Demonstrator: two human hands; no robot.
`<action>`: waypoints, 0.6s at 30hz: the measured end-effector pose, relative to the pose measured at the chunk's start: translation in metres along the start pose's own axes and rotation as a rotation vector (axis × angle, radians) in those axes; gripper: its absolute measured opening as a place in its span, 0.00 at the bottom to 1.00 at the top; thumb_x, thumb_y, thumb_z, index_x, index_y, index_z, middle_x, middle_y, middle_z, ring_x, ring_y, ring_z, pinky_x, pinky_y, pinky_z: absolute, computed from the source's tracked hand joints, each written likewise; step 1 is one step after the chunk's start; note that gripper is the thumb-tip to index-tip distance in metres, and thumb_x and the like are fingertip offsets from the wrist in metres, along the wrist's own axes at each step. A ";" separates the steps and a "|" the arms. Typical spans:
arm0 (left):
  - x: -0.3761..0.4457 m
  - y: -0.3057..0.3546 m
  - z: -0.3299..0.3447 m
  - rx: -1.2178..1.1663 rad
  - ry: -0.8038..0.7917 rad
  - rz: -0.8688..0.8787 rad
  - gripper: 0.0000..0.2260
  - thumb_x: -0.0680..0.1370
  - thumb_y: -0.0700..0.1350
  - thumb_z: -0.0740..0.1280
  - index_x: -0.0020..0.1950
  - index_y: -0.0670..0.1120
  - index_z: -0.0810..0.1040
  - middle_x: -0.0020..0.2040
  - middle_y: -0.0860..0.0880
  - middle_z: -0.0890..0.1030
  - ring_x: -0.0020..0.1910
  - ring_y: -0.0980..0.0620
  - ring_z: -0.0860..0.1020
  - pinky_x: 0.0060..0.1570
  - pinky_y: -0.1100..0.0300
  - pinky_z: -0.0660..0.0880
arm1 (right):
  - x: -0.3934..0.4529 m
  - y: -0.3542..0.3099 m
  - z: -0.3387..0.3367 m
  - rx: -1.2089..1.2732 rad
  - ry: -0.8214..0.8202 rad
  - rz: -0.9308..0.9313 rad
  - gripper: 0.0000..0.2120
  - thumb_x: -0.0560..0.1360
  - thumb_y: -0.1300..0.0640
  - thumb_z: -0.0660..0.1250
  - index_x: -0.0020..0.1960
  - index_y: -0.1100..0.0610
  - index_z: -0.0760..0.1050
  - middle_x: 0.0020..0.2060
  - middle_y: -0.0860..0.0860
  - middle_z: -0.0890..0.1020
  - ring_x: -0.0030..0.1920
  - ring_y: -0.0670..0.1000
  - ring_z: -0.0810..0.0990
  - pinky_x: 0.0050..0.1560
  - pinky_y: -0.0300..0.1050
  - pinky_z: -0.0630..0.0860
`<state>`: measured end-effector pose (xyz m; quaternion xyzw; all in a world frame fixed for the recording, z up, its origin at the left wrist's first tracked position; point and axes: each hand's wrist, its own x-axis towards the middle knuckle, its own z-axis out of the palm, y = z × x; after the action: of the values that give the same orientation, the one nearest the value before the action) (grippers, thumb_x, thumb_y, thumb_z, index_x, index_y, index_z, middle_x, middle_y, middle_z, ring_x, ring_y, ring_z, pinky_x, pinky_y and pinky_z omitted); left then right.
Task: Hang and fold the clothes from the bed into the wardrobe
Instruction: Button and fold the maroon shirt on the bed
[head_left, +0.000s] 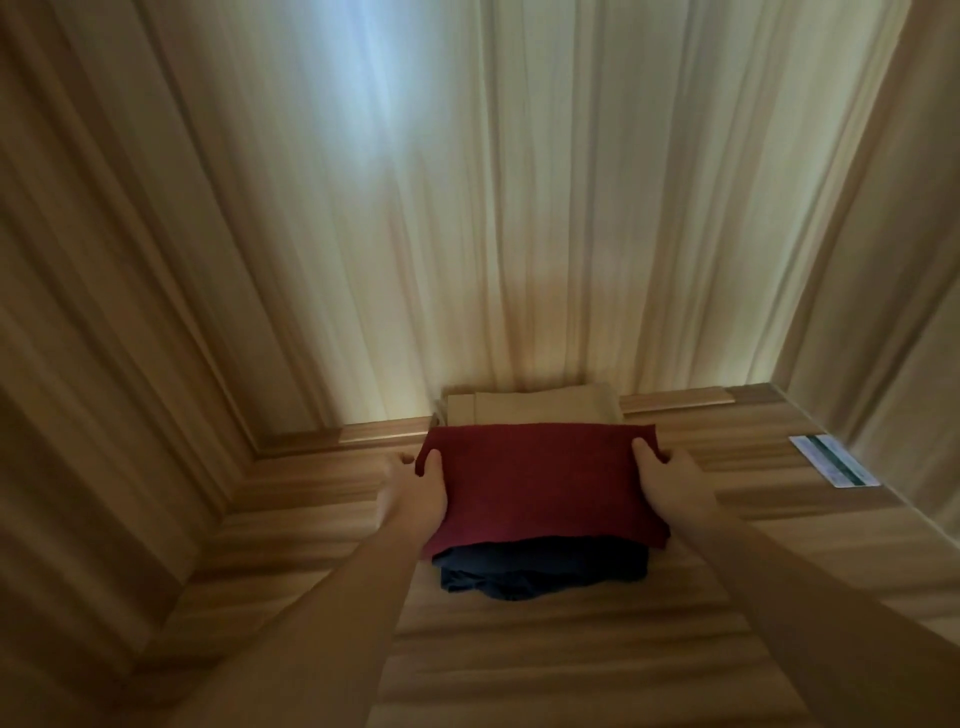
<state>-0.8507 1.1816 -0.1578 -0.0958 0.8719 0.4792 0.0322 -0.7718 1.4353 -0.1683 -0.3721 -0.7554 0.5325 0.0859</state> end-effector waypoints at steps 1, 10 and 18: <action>-0.002 0.004 -0.004 0.057 0.010 0.063 0.21 0.80 0.59 0.59 0.67 0.47 0.67 0.55 0.47 0.77 0.48 0.48 0.77 0.39 0.55 0.74 | -0.005 0.000 -0.005 -0.015 0.006 0.003 0.29 0.79 0.39 0.56 0.67 0.62 0.68 0.59 0.58 0.76 0.57 0.59 0.77 0.52 0.51 0.75; -0.070 0.048 -0.029 0.566 -0.082 0.595 0.27 0.78 0.56 0.61 0.77 0.55 0.59 0.77 0.49 0.59 0.75 0.45 0.57 0.73 0.45 0.59 | -0.094 -0.022 -0.071 -0.394 0.125 -0.261 0.27 0.78 0.45 0.64 0.71 0.58 0.64 0.64 0.59 0.73 0.62 0.59 0.74 0.58 0.49 0.71; -0.172 0.034 -0.075 0.624 -0.253 0.952 0.24 0.78 0.54 0.61 0.74 0.57 0.63 0.73 0.53 0.65 0.71 0.48 0.63 0.67 0.49 0.63 | -0.244 -0.002 -0.100 -0.780 0.324 -0.380 0.28 0.77 0.41 0.60 0.72 0.51 0.61 0.70 0.51 0.66 0.66 0.56 0.71 0.60 0.51 0.73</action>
<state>-0.6859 1.1596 -0.0637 0.3786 0.9082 0.1692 -0.0562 -0.5474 1.3492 -0.0601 -0.3098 -0.9310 0.1181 0.1526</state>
